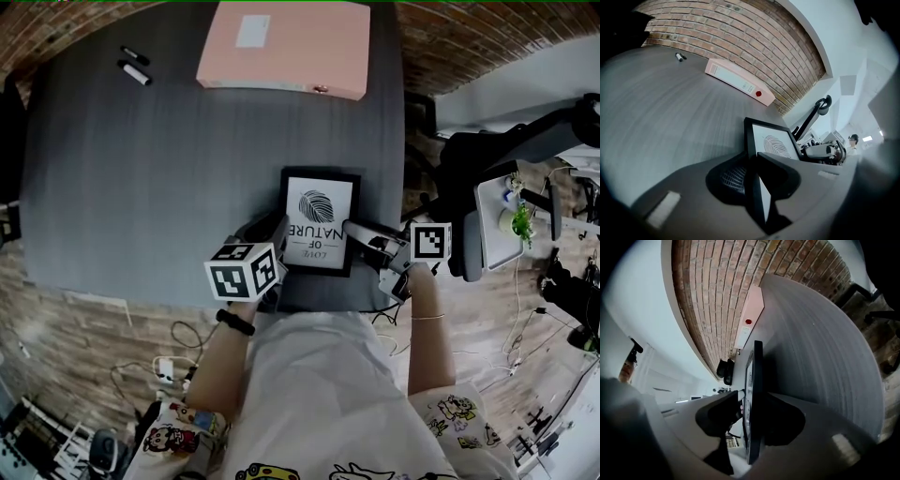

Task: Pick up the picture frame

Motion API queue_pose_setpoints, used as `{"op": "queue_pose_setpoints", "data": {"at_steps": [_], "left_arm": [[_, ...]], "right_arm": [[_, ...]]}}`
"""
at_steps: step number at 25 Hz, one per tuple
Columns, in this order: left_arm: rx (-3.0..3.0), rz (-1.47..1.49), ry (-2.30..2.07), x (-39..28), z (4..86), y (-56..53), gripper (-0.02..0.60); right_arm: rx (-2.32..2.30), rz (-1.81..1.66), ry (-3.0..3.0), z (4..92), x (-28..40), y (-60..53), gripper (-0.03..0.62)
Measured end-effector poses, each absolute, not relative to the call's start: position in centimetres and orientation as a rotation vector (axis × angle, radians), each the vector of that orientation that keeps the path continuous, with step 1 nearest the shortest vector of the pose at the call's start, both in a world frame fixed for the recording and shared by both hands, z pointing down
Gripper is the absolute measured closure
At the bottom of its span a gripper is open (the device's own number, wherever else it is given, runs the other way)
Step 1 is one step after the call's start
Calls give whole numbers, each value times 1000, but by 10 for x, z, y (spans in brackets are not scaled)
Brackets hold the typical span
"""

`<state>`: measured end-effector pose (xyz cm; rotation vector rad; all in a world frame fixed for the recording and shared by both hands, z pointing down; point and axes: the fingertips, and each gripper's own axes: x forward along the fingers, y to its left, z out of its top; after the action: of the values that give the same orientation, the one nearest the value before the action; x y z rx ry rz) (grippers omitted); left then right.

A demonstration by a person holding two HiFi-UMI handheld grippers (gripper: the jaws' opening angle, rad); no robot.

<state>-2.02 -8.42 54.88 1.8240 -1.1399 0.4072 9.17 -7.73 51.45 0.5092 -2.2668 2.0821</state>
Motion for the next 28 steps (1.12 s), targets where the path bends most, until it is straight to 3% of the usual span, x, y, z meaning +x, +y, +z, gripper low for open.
{"op": "queue_pose_setpoints", "data": {"at_steps": [16, 21, 28], "left_arm": [[1813, 382, -1121, -21, 554, -86, 500], [1820, 389, -1126, -21, 553, -85, 497], [1836, 402, -1150, -19, 554, -85, 494]], "right_arm": [[340, 2115, -2289, 518, 40, -85, 453], [494, 2067, -2211, 536, 47, -86, 572], [487, 2074, -2237, 531, 46, -86, 577]]}}
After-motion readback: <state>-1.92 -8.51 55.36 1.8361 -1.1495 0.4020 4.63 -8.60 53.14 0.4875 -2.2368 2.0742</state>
